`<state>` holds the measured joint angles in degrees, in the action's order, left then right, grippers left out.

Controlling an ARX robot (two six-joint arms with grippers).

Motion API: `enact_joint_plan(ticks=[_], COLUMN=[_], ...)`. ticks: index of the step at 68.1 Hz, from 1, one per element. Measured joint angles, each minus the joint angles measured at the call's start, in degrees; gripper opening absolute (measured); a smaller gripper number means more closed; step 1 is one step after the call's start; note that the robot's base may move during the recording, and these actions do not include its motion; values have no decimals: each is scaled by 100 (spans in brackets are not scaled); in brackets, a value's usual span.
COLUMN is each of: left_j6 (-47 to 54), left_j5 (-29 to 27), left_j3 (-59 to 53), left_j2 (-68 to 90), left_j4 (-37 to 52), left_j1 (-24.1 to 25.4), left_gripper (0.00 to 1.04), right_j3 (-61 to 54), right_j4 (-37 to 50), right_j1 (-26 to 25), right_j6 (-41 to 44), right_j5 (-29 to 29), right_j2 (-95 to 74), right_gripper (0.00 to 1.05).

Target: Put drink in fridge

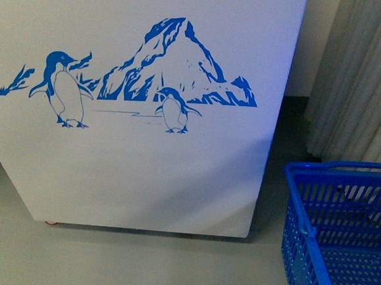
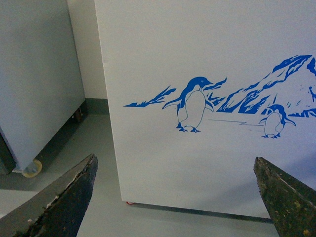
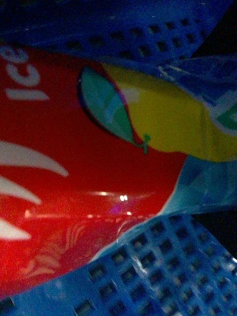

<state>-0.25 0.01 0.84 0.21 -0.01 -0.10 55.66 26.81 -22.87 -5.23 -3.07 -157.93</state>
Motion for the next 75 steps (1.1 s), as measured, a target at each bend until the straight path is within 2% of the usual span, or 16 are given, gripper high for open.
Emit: enact_joint_plan(ticks=[15, 27, 38, 54, 70, 75], left_j6=[0, 0, 0, 0, 0, 0], left_j5=[0, 0, 0, 0, 0, 2], left_j3=[0, 0, 0, 0, 0, 0], left_j2=[0, 0, 0, 0, 0, 0], left_j4=[0, 0, 0, 0, 0, 0], left_j1=[0, 0, 0, 0, 0, 0], left_gripper=[97, 97, 97, 97, 97, 97], right_j3=[-1082, -1788, -1899, -1495, -1185, -1185], right_j4=[-101, -876, -1749, -2983, -3713, -3742], right_j1=[365, 625, 758, 1099, 1598, 1897], right_j6=[-101, -20, 22, -149, -409, -420], right_j5=[531, 850, 916, 855, 570, 264], right_j2=[2264, 4968, 7219, 10487, 12063, 12458], right_gripper=[41, 41, 41, 40, 40, 40])
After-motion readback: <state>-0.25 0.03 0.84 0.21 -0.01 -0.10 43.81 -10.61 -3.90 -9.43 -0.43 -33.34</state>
